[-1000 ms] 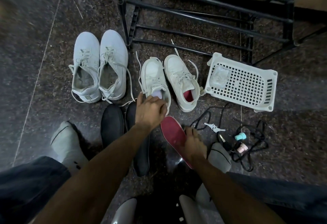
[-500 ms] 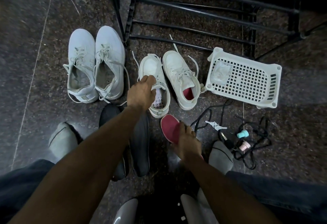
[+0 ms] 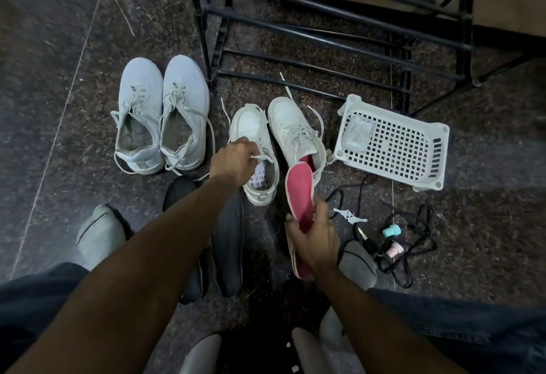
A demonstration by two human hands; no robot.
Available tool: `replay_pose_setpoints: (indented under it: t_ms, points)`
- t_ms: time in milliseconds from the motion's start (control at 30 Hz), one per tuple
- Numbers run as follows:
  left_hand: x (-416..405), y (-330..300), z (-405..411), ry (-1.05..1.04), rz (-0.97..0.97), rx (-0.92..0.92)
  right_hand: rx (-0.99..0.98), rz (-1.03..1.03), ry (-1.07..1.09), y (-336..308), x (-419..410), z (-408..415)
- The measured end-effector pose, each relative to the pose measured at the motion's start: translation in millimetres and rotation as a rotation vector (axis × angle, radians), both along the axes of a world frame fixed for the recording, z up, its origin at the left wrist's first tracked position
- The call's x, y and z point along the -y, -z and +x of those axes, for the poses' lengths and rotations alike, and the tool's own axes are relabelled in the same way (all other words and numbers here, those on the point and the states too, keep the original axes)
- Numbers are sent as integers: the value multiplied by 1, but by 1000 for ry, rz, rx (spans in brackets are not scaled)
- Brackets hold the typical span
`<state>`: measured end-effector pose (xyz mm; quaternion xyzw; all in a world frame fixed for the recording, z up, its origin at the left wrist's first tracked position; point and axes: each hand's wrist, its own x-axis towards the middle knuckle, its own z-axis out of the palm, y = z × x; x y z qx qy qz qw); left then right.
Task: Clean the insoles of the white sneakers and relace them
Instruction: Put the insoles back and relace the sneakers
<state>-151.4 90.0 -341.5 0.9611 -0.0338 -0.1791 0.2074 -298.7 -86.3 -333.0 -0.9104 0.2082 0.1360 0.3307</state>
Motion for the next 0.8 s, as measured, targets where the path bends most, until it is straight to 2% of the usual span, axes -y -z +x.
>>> replay_pose_setpoints:
  t_ms: [67, 167, 333, 433, 633, 800]
  points:
    - [0, -2, -1, -5, -2, -19, -17, -41, -164, -15, -5, 13]
    - [0, -4, 0, -66, -43, -46, -161, -227, -432, -37, -13, 43]
    - [-1, -4, 3, -158, -89, -103, -205, -431, -674, -69, -23, 70]
    - [0, -3, 4, -179, -92, -118, -244, -429, -668, -73, -35, 84]
    - [-1, -5, 5, -183, -101, -121, -245, -336, -474, -41, -63, 111]
    - [-2, -2, 4, -237, -143, -146, -208, -303, -463, -38, -62, 76]
